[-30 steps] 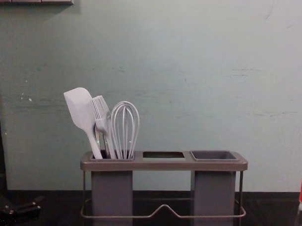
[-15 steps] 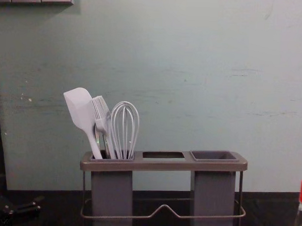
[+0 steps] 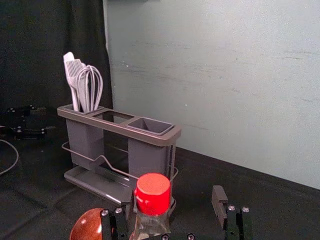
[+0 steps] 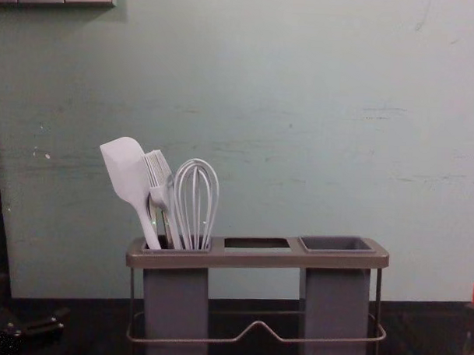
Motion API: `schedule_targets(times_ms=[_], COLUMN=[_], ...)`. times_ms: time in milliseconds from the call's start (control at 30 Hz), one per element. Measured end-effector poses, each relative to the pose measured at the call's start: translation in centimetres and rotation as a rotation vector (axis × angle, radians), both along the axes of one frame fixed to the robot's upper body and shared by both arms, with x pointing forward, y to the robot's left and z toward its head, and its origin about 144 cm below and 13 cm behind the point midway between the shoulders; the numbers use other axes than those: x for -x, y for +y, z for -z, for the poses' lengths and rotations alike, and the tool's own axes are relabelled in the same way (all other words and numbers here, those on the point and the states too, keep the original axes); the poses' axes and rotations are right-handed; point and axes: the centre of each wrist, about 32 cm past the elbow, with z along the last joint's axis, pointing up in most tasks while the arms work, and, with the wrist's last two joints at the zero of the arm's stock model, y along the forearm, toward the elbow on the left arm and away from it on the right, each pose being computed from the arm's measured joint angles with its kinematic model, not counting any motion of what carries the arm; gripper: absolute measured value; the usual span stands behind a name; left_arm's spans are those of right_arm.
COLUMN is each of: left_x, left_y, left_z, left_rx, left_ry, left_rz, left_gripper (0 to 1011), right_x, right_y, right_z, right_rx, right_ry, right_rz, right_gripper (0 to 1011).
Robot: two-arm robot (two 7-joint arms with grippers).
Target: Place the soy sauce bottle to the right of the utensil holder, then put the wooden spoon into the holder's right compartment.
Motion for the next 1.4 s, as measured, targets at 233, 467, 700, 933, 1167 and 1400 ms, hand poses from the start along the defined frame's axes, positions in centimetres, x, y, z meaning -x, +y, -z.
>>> schedule_targets(times_ms=[233, 467, 700, 933, 1167, 1400], left_x=[0.0, 0.0, 0.0, 0.0, 0.0, 0.0], left_y=[0.0, 0.0, 0.0, 0.0, 0.0, 0.0], left_z=[0.0, 0.0, 0.0, 0.0, 0.0, 0.0], left_rx=[0.000, 0.000, 0.000, 0.000, 0.000, 0.000], left_ry=[0.000, 0.000, 0.000, 0.000, 0.000, 0.000], left_rz=[0.000, 0.000, 0.000, 0.000, 0.000, 0.000], left_gripper=[1005, 1005, 1005, 1005, 1005, 1005], right_x=[-1.7, -2.4, -2.4, -1.9, -1.3, -0.7], right_y=[1.0, 1.6, 1.6, 1.5, 1.5, 1.3], right_z=[0.2, 0.4, 0.6, 0.5, 0.0, -1.0], right_rx=[-0.004, -0.020, -0.039, -0.040, -0.032, -0.005], right_ry=[0.013, 0.012, 0.020, 0.019, 0.009, -0.003], right_rz=[-0.022, -0.037, -0.046, -0.044, -0.044, -0.053], right_gripper=[1002, 993, 836, 607, 397, 390])
